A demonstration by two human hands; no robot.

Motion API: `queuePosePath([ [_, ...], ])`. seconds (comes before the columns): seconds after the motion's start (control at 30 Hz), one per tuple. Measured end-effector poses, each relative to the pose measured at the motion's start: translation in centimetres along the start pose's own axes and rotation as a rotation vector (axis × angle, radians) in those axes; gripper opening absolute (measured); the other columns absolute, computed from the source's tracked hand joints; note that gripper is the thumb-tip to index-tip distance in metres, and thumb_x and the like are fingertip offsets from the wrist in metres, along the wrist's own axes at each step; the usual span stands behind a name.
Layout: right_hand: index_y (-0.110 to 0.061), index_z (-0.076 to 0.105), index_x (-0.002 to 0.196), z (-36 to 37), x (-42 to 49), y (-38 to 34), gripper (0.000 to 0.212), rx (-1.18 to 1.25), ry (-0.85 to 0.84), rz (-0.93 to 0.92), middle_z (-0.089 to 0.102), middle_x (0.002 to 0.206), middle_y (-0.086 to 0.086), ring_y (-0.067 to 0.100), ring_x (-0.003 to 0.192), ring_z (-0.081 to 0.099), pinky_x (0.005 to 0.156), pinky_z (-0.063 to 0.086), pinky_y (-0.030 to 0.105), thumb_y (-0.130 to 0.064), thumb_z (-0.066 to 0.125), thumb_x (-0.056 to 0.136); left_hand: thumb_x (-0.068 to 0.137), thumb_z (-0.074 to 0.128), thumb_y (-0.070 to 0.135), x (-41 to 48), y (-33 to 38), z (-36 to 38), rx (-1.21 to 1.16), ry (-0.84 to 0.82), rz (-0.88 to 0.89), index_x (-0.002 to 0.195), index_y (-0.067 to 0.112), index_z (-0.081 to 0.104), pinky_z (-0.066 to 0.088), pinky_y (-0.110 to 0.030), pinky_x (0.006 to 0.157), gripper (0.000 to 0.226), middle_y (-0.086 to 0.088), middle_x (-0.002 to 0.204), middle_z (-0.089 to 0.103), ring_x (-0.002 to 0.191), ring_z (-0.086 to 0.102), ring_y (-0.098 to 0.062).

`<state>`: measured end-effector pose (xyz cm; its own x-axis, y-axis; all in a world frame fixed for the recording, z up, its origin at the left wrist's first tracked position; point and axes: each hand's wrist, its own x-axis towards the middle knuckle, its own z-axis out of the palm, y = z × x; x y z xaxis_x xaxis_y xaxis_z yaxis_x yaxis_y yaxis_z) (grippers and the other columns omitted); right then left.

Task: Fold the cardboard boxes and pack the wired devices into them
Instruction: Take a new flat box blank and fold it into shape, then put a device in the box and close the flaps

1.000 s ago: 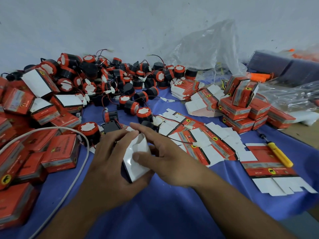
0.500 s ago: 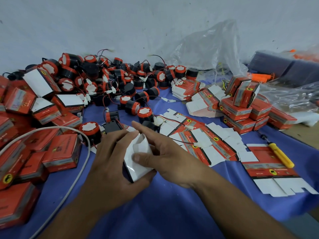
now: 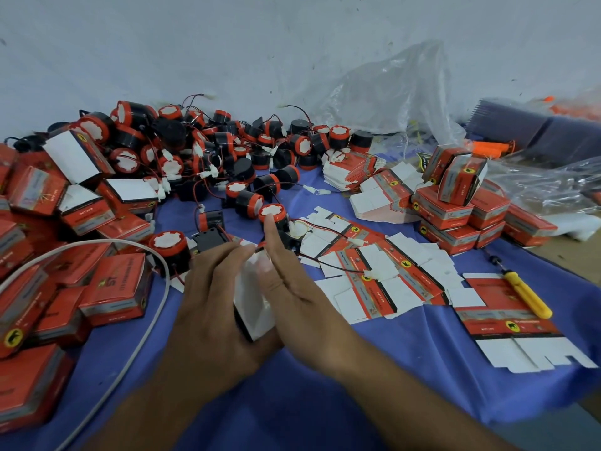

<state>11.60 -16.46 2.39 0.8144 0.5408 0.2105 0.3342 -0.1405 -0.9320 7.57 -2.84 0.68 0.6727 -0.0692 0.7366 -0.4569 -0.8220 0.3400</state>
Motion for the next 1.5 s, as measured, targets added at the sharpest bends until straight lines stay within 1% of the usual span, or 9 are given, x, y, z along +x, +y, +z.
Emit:
queuePosePath([
  [0.1,-0.059,0.018,0.144,-0.6,0.3,-0.1,0.051,0.094,-0.032,0.009,0.032,0.126,-0.054,-0.037,0.116,0.028,0.093,0.026,-0.006,-0.038,0.045,0.106,0.075,0.068,0.048,-0.1,-0.2,-0.4,-0.02,-0.011,-0.004,0.133,-0.004,0.047,0.03,-0.02,0.111,0.08,-0.011,0.131,0.043,0.126,0.039,-0.016],
  [0.47,-0.012,0.062,0.13,-2.2,0.4,-0.2,0.033,0.423,-0.131,0.147,0.07,0.122,0.01,0.02,0.112,0.066,0.102,0.052,0.035,-0.011,0.064,0.097,0.075,0.07,0.051,-0.1,-0.4,-0.3,-0.115,-0.016,0.016,0.136,0.013,0.041,0.036,-0.019,0.106,0.077,0.0,0.134,0.04,0.129,0.041,-0.009],
  [0.6,-0.017,0.069,0.116,-3.4,0.4,-0.3,0.031,0.507,-0.204,0.151,0.073,0.113,0.005,0.021,0.108,0.068,0.096,0.055,0.033,-0.002,0.069,0.089,0.075,0.07,0.05,0.0,-0.4,-0.2,-0.137,0.001,0.064,0.135,0.012,0.041,0.032,-0.016,0.108,0.076,-0.001,0.135,0.038,0.134,0.035,-0.002],
  [0.77,-0.018,0.063,0.121,-3.3,0.0,-0.6,0.034,0.239,-0.106,0.059,0.074,0.108,0.002,0.014,0.099,0.071,0.084,0.059,0.029,-0.015,0.076,0.089,0.079,0.069,0.053,-0.1,-1.0,-0.5,-0.199,-0.063,0.091,0.139,0.017,0.037,0.038,-0.027,0.109,0.077,0.006,0.144,0.035,0.139,0.035,-0.009],
  [0.9,-0.014,0.059,0.122,-4.3,-0.1,0.5,0.046,-0.536,-0.06,-0.334,0.066,0.107,0.001,0.012,0.099,0.058,0.096,0.043,0.021,-0.02,0.08,0.081,0.09,0.059,0.049,-0.2,-2.1,-0.9,-0.111,-0.222,0.12,0.154,0.023,0.024,0.034,-0.036,0.114,0.078,0.002,0.161,0.023,0.148,0.025,-0.021],
  [1.03,-0.001,0.065,0.111,-3.9,0.2,1.7,0.039,-0.955,-0.089,-0.605,0.066,0.114,0.011,0.03,0.118,0.057,0.11,0.036,0.044,-0.01,0.073,0.074,0.087,0.058,0.048,-0.1,-3.1,-0.5,0.15,-0.297,0.207,0.147,0.012,0.041,0.028,-0.037,0.114,0.072,-0.005,0.15,0.038,0.138,0.035,-0.025],
  [1.13,-0.006,0.065,0.108,-3.8,0.3,1.9,0.031,-1.137,-0.007,-0.511,0.065,0.121,0.012,0.034,0.135,0.048,0.113,0.036,0.044,-0.022,0.071,0.082,0.082,0.061,0.048,0.2,-3.7,-0.8,0.247,-0.222,0.18,0.124,0.01,0.058,0.033,-0.033,0.101,0.057,-0.011,0.125,0.049,0.114,0.046,-0.03],
  [1.33,-0.018,0.051,0.123,-3.6,0.2,1.6,0.033,-1.227,0.011,-0.157,0.06,0.12,0.004,0.025,0.108,0.054,0.085,0.036,0.034,-0.041,0.052,0.099,0.065,0.087,0.01,-0.2,-3.3,-0.2,0.235,-0.184,0.004,0.109,0.005,0.067,0.051,-0.039,0.071,0.048,-0.004,0.11,0.046,0.094,0.053,-0.028],
  [1.5,-0.018,0.06,0.091,-4.0,0.3,1.9,0.06,-0.934,-0.047,-0.051,0.06,0.078,0.004,0.025,0.078,0.058,0.065,0.04,0.035,-0.066,0.026,0.101,0.077,0.069,0.056,-0.8,-3.9,-0.1,-0.15,-0.314,-0.318,0.099,0.031,0.061,0.046,-0.021,0.088,0.034,0.016,0.129,0.04,0.111,0.049,-0.005],
])
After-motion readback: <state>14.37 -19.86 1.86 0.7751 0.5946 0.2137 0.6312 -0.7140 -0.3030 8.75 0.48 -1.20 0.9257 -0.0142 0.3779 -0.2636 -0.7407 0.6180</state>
